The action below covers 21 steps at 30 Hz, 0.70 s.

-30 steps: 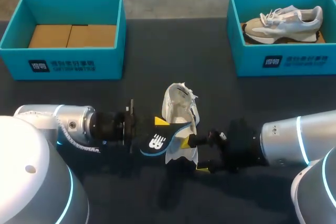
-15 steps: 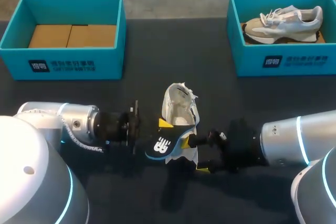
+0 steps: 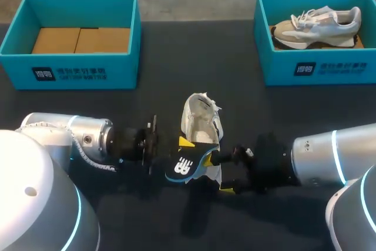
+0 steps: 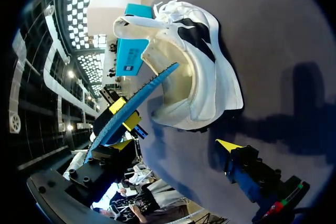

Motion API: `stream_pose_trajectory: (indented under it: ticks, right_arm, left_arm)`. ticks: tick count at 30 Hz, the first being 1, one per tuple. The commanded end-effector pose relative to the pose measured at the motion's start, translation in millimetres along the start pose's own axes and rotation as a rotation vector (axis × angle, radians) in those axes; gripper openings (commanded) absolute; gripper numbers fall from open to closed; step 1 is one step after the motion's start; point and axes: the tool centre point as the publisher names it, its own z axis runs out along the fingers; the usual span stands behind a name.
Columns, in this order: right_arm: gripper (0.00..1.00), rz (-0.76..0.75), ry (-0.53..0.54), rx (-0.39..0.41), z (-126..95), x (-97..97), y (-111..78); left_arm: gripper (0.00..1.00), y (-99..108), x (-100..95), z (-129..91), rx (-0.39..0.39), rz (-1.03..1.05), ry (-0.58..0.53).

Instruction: Take the shoe out of the shoebox, open the shoe tongue, remove and reinsert the insole, then place the shoe into the shoebox

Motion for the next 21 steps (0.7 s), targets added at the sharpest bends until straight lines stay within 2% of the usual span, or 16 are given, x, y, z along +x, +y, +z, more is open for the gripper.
stream_pose_trajectory:
  ticks: [1,21]
  right_arm:
    - [1.0,0.0,0.0,0.001,-2.9,0.1,-0.5]
    - [1.0,0.0,0.0,0.001,-2.9,0.1,-0.5]
  left_arm:
    - [0.0,4.6,0.9,2.6,0.001,0.002,0.009]
    - [0.0,7.4,-1.2,3.3,-0.027,-0.004,0.0]
